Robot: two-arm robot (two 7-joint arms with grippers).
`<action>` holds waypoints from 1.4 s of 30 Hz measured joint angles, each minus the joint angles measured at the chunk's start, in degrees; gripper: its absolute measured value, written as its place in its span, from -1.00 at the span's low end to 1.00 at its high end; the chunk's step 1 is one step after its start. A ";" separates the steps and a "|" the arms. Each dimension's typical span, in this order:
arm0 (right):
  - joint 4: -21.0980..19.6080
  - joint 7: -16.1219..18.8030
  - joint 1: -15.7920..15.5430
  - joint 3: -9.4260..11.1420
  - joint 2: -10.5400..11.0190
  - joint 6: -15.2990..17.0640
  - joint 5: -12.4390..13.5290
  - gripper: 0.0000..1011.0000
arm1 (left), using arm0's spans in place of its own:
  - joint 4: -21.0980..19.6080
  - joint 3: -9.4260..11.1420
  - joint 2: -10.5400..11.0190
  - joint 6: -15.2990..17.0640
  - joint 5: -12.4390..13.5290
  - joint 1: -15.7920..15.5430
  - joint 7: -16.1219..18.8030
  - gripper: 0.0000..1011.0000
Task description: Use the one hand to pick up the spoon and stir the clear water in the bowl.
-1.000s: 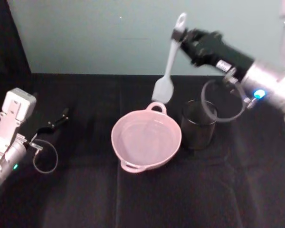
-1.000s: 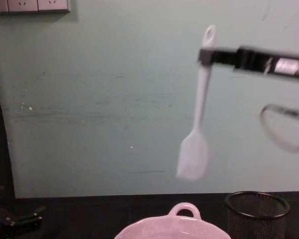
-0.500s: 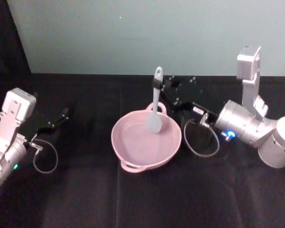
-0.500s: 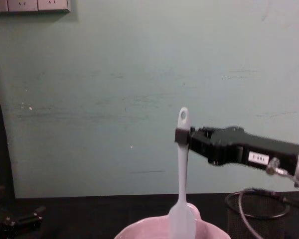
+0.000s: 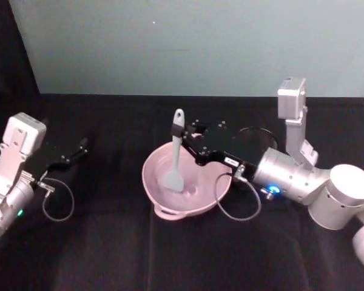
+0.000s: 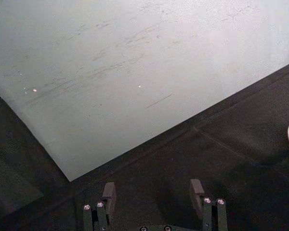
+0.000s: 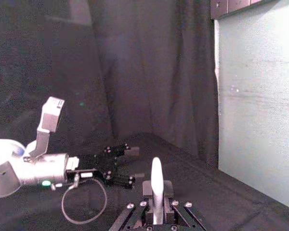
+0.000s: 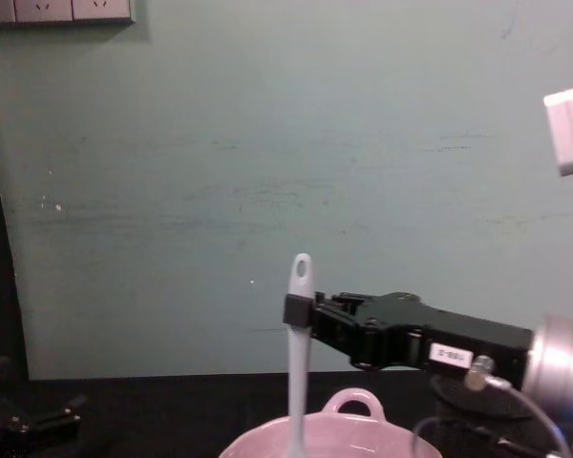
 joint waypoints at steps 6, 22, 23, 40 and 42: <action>4.89 -0.86 1.46 0.83 -3.93 -4.54 -1.52 -0.75 | 0.00 0.00 0.00 0.00 0.00 0.00 0.00 1.00; 6.95 -8.29 1.32 4.00 -3.43 -11.84 -10.69 -0.75 | 0.00 0.00 0.00 0.00 0.00 0.00 0.00 1.00; 6.18 -8.09 0.91 4.15 -3.05 -11.42 -10.52 -0.75 | 0.00 0.00 0.00 0.00 0.00 0.00 0.00 1.00; -4.46 -2.76 -6.42 4.90 -2.02 -1.96 -2.50 -0.75 | 0.00 0.00 0.00 0.00 0.00 0.00 0.00 1.00; -2.44 -2.53 -5.40 4.56 -3.65 -2.65 -2.14 -0.75 | 0.00 0.00 0.00 0.00 0.00 0.00 0.00 1.00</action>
